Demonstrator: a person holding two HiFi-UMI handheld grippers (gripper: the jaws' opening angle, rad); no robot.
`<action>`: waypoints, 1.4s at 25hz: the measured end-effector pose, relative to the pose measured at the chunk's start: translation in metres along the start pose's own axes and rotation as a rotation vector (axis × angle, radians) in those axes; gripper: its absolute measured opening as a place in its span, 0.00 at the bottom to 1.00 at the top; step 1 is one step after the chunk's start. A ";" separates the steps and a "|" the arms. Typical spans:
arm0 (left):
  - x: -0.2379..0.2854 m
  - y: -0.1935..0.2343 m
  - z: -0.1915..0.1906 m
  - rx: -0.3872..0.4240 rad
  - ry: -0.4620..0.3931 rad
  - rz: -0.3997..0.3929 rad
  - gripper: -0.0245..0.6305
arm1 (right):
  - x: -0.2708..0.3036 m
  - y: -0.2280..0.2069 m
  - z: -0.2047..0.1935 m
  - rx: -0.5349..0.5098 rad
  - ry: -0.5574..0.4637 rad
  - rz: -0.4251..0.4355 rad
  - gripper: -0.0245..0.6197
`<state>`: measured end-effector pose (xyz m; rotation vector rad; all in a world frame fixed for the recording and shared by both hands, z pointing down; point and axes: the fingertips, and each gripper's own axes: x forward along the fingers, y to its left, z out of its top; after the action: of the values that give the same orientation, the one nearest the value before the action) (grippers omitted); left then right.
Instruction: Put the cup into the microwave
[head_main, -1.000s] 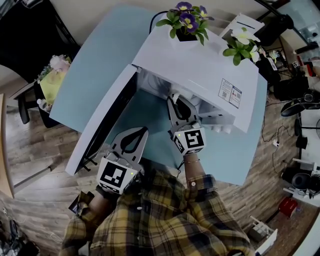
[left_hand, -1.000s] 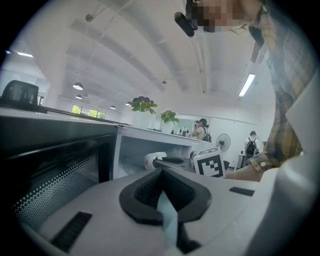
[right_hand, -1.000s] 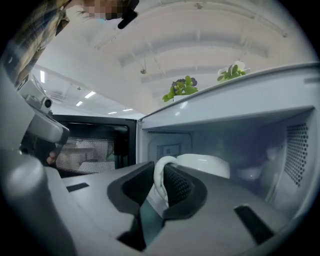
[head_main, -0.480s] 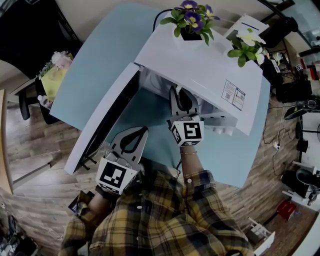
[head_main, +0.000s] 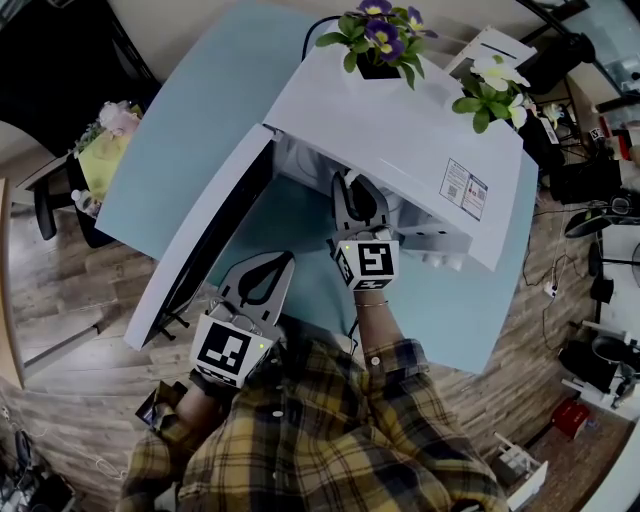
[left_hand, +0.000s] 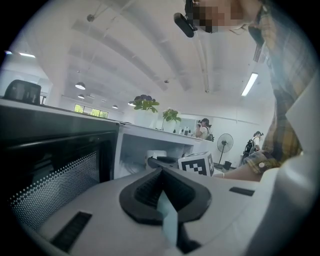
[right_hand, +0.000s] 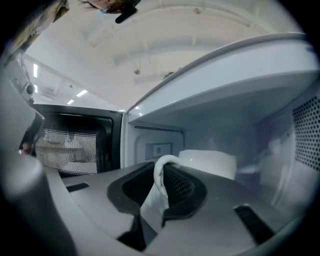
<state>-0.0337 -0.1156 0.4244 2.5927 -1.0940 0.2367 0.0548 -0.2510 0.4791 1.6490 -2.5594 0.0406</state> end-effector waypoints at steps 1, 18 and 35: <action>0.000 -0.001 0.000 0.000 0.001 -0.001 0.02 | 0.000 0.001 -0.002 0.008 0.007 0.003 0.13; -0.001 -0.003 -0.001 -0.002 -0.009 -0.001 0.02 | -0.001 0.011 -0.042 0.091 0.126 0.031 0.13; -0.002 -0.002 -0.005 -0.005 0.008 -0.005 0.02 | -0.003 0.008 -0.041 0.162 0.059 -0.002 0.17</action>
<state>-0.0337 -0.1107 0.4275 2.5878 -1.0833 0.2433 0.0510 -0.2420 0.5200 1.6759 -2.5710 0.3001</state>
